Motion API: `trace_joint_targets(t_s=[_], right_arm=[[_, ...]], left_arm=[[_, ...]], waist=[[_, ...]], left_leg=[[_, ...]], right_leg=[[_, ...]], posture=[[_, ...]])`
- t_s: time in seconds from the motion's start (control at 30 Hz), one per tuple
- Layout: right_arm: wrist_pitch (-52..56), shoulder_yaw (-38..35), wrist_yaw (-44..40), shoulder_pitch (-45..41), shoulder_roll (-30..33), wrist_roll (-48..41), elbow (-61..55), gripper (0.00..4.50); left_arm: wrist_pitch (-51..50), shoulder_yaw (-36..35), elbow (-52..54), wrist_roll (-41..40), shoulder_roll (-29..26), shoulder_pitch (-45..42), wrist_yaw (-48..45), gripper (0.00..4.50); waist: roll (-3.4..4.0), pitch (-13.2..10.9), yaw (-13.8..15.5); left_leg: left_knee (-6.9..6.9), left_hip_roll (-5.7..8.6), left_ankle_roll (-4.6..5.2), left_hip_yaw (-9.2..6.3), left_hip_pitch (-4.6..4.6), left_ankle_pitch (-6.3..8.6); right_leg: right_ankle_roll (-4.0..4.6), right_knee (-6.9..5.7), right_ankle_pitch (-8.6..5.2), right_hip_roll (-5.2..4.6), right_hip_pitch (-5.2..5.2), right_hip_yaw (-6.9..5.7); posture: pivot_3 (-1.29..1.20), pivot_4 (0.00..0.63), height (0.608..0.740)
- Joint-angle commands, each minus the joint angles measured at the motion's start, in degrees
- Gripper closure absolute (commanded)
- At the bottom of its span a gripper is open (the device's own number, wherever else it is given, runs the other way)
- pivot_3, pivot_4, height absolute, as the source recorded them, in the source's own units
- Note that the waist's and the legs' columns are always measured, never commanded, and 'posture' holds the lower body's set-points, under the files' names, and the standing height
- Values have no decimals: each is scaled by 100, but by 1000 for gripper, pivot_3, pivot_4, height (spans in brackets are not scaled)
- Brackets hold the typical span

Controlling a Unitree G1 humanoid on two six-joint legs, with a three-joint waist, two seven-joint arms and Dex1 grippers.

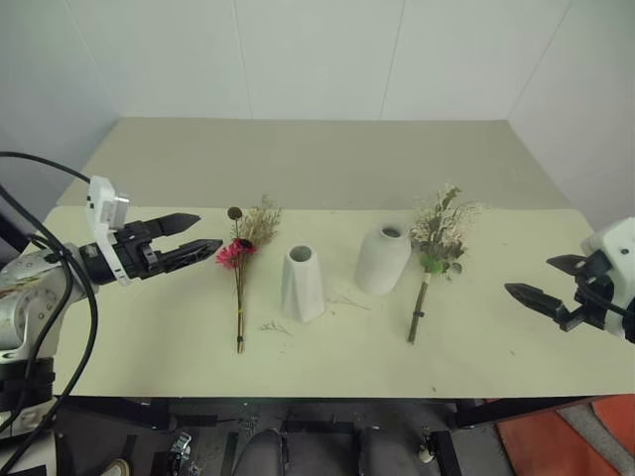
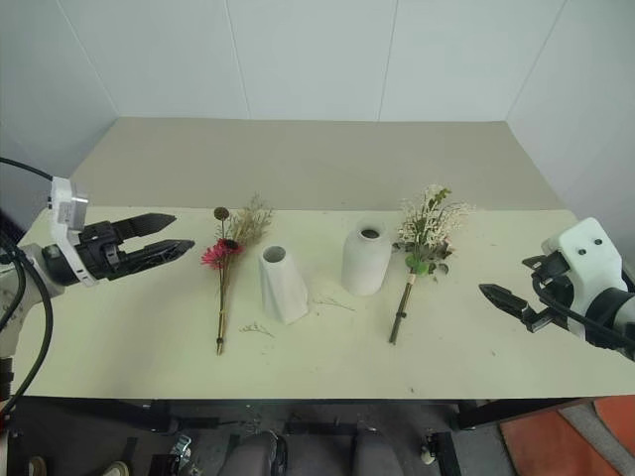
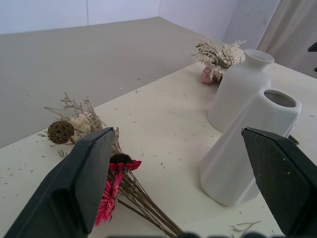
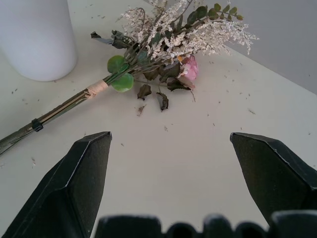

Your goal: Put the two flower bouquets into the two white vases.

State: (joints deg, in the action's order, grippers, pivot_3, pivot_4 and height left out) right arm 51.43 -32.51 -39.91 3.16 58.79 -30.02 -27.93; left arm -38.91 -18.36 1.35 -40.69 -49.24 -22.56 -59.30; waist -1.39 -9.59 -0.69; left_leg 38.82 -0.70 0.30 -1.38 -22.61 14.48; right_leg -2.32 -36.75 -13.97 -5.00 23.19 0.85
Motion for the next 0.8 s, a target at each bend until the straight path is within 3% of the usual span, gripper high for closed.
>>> trace_joint_targets(t_s=[0.03,0.4,0.5,0.63,0.8], right_arm=[[-14,-140,25,-27,20,56,-97,0],[651,-302,104,-112,52,-231,-297,0],[2175,-97,292,-1093,201,-993,-182,0],[3877,436,871,-2549,-375,-1297,11,0],[4107,1045,1735,-3298,-1007,-1084,743,0]], left_arm=[[27,-148,26,-93,-56,-166,-16,22],[145,201,-87,68,-160,-478,-400,22],[237,661,-117,219,-346,-1089,-888,22],[794,1491,-606,748,-405,-2110,-1829,22],[1574,2307,-1850,1376,38,-3574,-2956,22]], waist=[[0,0,0],[0,0,0],[-2,-2,-3],[-8,0,-11],[-2,-3,15]], left_leg=[[0,0,0,0,0,0],[1,1,0,1,0,0],[2,1,0,1,1,0],[0,-3,0,0,6,0],[0,-2,1,1,-11,0]], right_leg=[[0,0,0,0,0,0],[0,-1,0,0,0,0],[1,-3,1,0,0,1],[8,-1,4,9,-3,1],[10,1,3,15,10,1]], posture=[[0,150,740],[0,150,740],[0,150,740],[0,150,740],[0,150,740]])
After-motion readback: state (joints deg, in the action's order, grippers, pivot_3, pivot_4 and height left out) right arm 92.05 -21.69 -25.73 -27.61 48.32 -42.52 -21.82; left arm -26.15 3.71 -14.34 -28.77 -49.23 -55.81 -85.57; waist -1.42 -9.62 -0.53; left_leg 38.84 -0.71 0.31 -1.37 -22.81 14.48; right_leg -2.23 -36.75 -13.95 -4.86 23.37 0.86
